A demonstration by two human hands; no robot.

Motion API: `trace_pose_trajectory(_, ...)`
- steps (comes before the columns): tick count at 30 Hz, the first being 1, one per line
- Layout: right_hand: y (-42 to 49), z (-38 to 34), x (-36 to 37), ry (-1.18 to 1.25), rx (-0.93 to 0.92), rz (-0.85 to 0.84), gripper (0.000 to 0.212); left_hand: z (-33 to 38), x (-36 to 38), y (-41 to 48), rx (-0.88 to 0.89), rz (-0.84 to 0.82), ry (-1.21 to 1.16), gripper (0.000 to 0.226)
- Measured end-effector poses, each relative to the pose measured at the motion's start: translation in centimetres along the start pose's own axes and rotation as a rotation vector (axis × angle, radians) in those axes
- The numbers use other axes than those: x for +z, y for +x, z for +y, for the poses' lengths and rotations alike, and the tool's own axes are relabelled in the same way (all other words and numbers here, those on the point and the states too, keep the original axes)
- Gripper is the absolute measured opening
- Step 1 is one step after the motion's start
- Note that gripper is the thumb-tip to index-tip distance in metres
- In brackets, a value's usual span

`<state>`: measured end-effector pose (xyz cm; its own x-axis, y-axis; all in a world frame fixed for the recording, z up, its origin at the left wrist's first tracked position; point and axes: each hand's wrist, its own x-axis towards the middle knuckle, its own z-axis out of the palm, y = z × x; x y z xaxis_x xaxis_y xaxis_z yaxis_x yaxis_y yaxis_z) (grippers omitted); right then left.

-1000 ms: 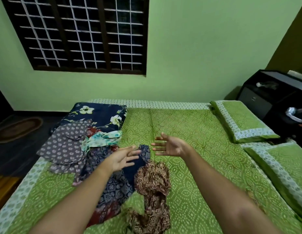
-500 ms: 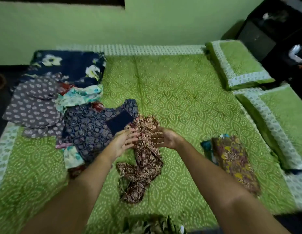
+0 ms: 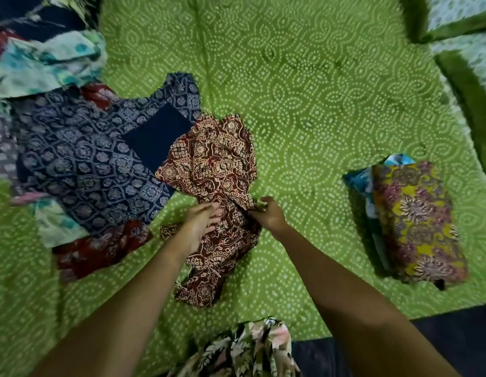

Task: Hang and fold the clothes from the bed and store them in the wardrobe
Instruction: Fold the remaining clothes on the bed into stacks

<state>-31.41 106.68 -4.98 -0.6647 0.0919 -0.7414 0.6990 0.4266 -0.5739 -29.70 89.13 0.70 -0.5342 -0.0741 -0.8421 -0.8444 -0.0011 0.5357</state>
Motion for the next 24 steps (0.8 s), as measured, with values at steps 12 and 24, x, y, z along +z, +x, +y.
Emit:
trace_pose_trajectory(12, -3.1, -3.6, 1.3, 0.139, -0.302, -0.139, 0.025, 1.4, 0.9, -1.8, -0.055, -0.078, -0.174, 0.066)
trace_pose_trajectory(24, -11.7, -11.8, -2.0, 0.341, -0.194, -0.202, 0.014, 10.1, -4.8, -13.2, 0.205, 0.208, -0.483, 0.048)
